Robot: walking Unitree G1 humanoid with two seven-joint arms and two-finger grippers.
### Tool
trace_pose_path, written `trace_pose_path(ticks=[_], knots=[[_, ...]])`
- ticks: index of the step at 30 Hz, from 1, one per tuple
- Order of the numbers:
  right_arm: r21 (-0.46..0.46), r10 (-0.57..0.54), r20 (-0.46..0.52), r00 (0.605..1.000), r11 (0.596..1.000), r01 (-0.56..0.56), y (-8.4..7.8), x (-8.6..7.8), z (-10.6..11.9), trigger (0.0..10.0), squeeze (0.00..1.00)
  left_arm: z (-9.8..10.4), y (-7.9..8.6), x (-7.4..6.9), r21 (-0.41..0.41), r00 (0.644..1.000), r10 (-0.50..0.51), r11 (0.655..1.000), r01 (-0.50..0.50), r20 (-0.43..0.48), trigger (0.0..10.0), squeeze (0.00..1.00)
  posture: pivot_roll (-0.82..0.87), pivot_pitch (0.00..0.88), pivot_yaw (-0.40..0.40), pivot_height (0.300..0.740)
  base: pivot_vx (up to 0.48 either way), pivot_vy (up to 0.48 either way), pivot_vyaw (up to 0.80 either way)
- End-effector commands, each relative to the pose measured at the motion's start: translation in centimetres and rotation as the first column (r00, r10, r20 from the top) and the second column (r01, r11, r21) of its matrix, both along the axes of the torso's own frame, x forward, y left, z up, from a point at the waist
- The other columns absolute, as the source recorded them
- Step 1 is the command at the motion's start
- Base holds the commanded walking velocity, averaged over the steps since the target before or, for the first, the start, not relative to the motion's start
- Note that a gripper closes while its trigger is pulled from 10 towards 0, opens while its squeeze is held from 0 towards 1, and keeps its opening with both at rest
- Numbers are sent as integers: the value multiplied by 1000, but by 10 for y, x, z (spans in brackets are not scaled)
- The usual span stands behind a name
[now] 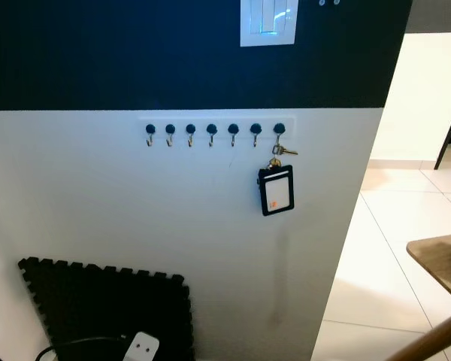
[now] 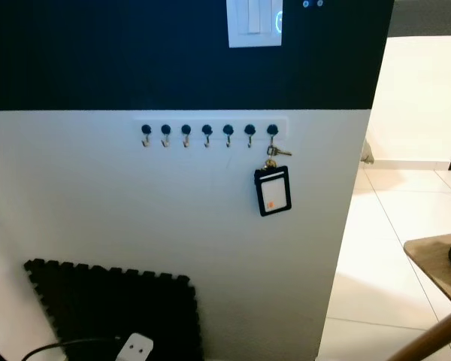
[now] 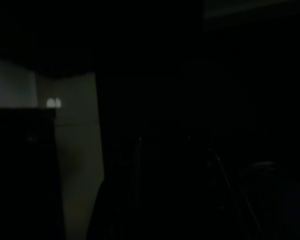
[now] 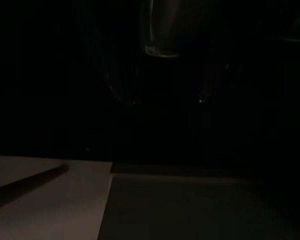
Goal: Hang keys on a hook
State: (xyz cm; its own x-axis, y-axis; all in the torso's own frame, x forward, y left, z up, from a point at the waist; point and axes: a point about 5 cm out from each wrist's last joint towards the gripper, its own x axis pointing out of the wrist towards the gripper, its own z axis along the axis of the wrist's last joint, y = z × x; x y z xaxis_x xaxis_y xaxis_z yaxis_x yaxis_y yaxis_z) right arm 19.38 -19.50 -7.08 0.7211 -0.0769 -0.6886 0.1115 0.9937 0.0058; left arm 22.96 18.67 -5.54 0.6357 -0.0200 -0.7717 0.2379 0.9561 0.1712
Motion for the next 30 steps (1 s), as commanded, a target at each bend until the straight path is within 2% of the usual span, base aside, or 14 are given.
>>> trace_pose_path(ticks=[1,4,7,9,11,15,22,28,29,30], knots=[[-3,18,-34,999,1000,-18,1,-4,-4,10000,0,-2,6,-3,-24,998,62,998,-62,-6,10000,0,14,28,59,740,0,0,0],[-11,73,-113,991,997,-75,2,-16,-11,10000,0,-3,1,-4,-91,992,128,988,-128,-5,10000,0,16,22,45,740,0,0,0],[-22,96,-165,982,995,-101,2,-23,-16,10000,0,-10,1,-13,-23,997,63,998,-64,-52,10000,0,12,15,38,740,0,0,0],[-22,96,-165,982,995,-101,2,-23,-16,10000,0,-10,1,-13,-23,997,63,998,-64,-52,10000,0,12,15,38,740,0,0,0],[-23,110,-170,979,993,-115,1,-24,-16,10000,0,-15,0,-21,-7,996,27,1000,-28,-81,10000,0,-1,11,26,740,0,0,0],[-33,118,-175,977,991,-126,-3,-25,-16,10000,0,-17,-1,-26,-1,997,30,1000,-31,-64,10000,0,0,12,2,740,0,0,0],[-75,185,-209,960,976,-204,-9,-27,-16,10000,0,-22,-7,-34,-33,995,79,996,-81,-59,10000,0,2,10,-49,740,0,0,0],[-83,214,-187,959,969,-232,-8,-22,-14,10000,0,-24,-9,-38,-59,992,111,992,-114,-56,10000,0,-3,12,-62,740,0,0,0],[-76,223,-167,960,968,-238,-7,-21,-13,10000,0,-23,-9,-37,-100,988,150,983,-153,-35,10000,0,-2,16,-54,740,0,0,0],[-76,223,-167,960,968,-238,-7,-21,-13,10000,0,-23,-9,-37,-100,988,150,983,-153,-35,10000,0,-2,16,-54,740,0,0,0]])
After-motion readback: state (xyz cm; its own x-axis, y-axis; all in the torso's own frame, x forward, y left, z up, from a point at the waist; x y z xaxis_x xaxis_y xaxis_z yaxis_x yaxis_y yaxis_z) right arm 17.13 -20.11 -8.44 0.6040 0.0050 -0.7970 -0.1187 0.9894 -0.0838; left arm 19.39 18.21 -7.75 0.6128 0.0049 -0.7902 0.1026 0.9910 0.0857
